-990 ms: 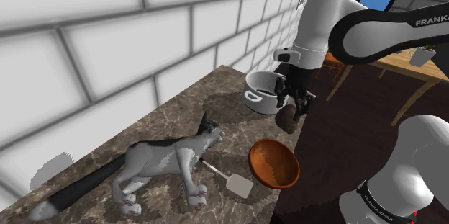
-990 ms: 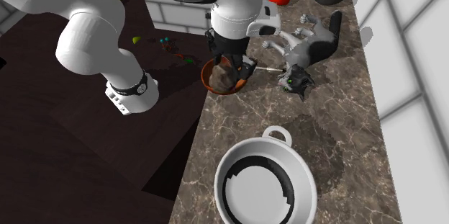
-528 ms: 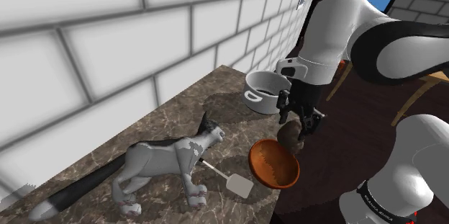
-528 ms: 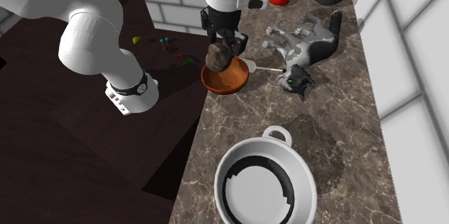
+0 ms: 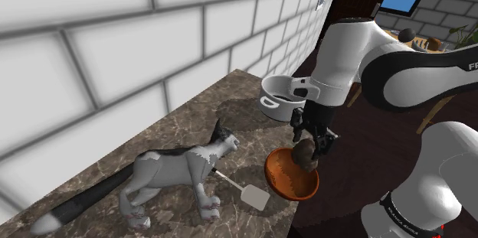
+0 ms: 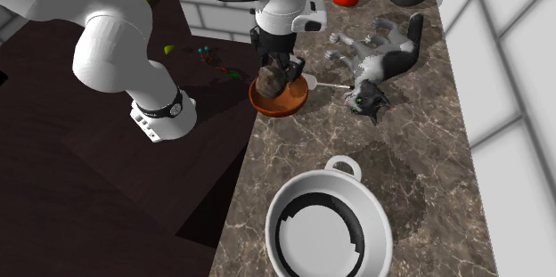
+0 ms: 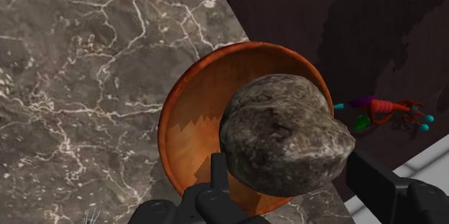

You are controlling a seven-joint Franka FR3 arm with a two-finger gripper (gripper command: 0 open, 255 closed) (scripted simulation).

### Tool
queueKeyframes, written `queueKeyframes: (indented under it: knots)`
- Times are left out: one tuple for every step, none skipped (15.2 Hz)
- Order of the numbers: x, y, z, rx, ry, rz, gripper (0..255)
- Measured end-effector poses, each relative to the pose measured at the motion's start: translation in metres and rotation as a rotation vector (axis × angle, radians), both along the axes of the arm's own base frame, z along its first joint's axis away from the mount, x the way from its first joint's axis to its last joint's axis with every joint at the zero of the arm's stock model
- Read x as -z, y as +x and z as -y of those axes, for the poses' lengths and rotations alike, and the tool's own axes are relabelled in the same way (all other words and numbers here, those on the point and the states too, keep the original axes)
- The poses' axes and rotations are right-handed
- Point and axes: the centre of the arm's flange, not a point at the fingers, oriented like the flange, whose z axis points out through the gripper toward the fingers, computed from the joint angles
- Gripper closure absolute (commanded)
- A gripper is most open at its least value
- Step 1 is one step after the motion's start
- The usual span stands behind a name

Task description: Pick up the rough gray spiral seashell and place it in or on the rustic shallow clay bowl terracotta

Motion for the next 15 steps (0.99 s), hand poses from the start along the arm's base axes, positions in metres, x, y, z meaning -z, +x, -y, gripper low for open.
queueKeyframes:
  knots:
    - [0.005, 0.0, -0.001, 0.0, 0.0, 0.0, 255]
    - [0.01, -0.001, 0.0, 0.0, 0.0, 0.0, 255]
    - [0.015, 0.0, 0.0, 0.0, 0.0, 0.0, 255]
    - [0.019, 0.0, -0.001, 0.0, 0.0, 0.0, 255]
    - [0.025, 0.001, 0.0, 0.0, 0.0, 0.0, 255]
    - [0.031, -0.001, -0.001, 0.0, 0.0, 0.0, 255]
    - [0.037, 0.0, 0.0, 0.0, 0.0, 0.0, 255]
    - [0.039, 0.0, 0.0, 0.0, 0.0, 0.0, 255]
    - [0.04, 0.0, 0.0, 0.0, 0.0, 0.0, 255]
    - [0.041, 0.0, 0.0, 0.0, 0.0, 0.0, 255]
    - [0.041, 0.0, 0.0, 0.0, 0.0, 0.001, 255]
    - [0.041, 0.0, 0.0, 0.0, 0.0, 0.001, 255]
    - [0.041, 0.0, 0.0, 0.0, 0.0, 0.001, 255]
    - [0.041, 0.0, 0.0, 0.0, 0.0, 0.001, 0]
    - [0.041, 0.0, 0.0, 0.0, 0.001, 0.001, 0]
